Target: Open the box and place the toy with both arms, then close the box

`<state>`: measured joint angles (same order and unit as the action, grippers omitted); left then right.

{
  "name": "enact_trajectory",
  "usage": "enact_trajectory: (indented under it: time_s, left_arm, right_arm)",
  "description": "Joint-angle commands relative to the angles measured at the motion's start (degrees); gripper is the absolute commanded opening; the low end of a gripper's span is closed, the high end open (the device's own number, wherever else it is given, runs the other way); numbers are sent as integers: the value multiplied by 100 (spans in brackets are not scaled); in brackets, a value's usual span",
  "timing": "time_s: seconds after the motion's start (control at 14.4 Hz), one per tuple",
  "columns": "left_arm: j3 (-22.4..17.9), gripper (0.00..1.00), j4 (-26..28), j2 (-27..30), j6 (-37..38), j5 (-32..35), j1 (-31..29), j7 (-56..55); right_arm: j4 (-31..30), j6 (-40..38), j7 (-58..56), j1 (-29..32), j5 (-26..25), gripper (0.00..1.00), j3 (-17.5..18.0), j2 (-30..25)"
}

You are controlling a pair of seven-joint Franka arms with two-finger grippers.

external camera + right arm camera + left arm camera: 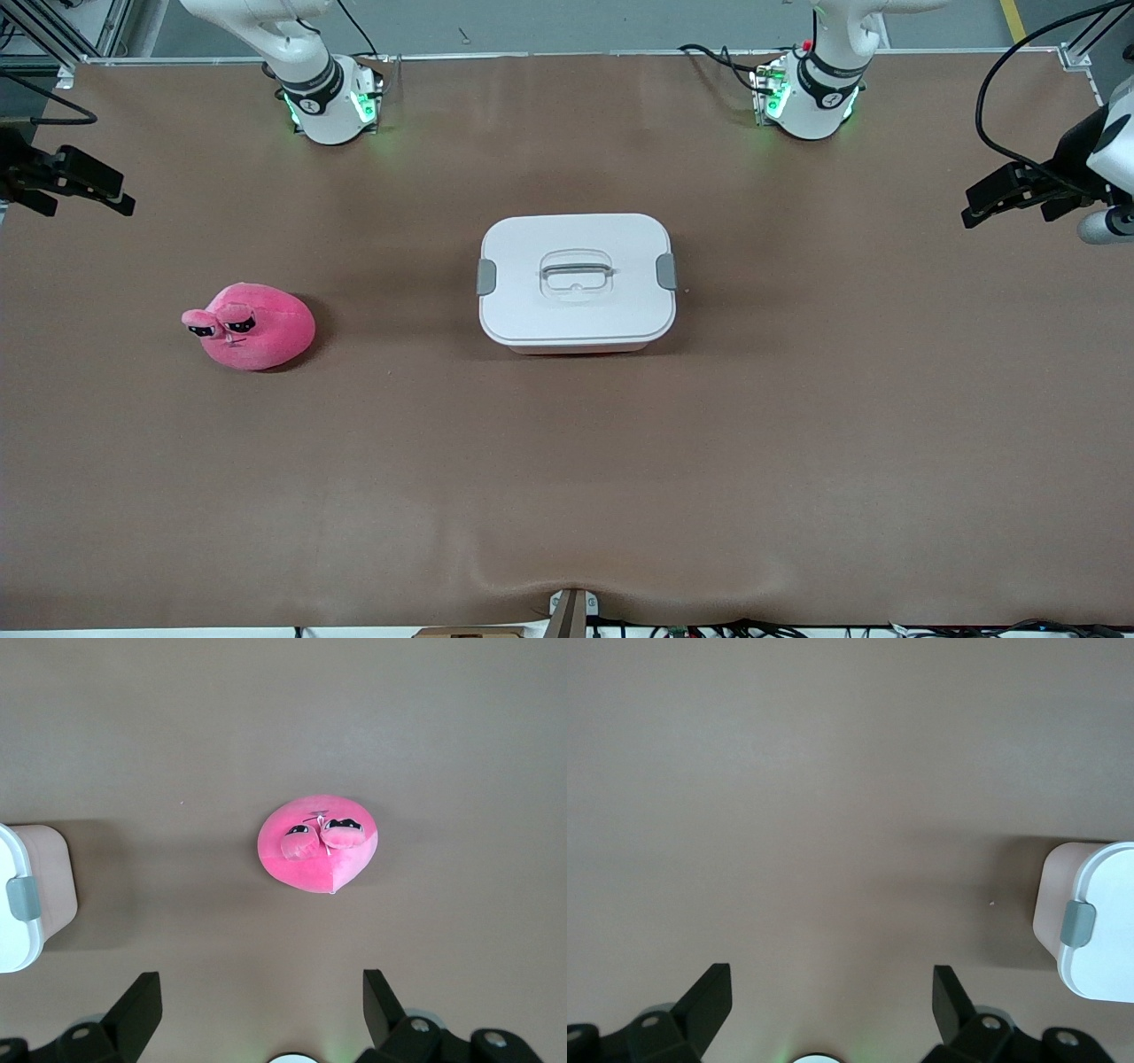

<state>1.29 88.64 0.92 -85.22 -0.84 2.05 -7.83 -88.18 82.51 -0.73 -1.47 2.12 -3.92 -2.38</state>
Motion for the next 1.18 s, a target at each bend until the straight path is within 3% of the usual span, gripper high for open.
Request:
enact_trajectory:
  time_s: [0.0,1.11]
  left_arm:
    - [3,100,-136,-75,23,40,-47,97]
    - [-50,100,-311,-321,23,92,-231,53]
  right_arm:
    - [117,-33,20,-46,-71,100,-30,45]
    - [143,-33,20,-46,-71,100,-30,80]
